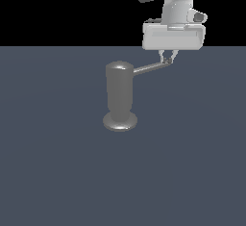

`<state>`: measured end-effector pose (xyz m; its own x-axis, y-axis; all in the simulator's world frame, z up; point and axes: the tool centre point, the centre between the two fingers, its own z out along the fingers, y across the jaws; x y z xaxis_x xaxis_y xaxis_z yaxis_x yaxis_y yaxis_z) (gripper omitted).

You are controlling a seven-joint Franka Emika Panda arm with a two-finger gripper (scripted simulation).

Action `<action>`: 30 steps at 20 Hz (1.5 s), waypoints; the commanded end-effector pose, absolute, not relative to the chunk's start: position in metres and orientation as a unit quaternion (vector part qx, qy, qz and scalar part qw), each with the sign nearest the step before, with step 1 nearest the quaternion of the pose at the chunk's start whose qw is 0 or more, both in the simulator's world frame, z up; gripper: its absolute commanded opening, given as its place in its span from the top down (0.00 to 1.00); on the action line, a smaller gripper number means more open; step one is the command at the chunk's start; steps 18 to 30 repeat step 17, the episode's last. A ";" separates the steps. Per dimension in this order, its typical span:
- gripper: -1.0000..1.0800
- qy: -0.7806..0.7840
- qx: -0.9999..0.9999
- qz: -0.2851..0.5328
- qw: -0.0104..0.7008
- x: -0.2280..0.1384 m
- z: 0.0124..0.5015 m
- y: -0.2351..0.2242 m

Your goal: Turn on the faucet by rotating a designated handle.

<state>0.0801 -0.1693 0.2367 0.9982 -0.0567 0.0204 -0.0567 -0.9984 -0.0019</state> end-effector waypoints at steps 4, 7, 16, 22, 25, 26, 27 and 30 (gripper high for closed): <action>1.00 0.034 -0.999 -0.003 0.000 0.093 0.224 -0.174; 1.00 0.035 -0.999 -0.002 0.000 0.100 0.223 -0.175; 1.00 0.038 -0.999 0.000 0.000 0.120 0.220 -0.176; 1.00 0.038 -0.999 0.000 0.000 0.120 0.220 -0.176; 1.00 0.038 -0.999 0.000 0.000 0.120 0.220 -0.176; 1.00 0.038 -0.999 0.000 0.000 0.120 0.220 -0.176; 1.00 0.038 -0.999 0.000 0.000 0.120 0.220 -0.176; 1.00 0.038 -0.999 0.000 0.000 0.120 0.220 -0.176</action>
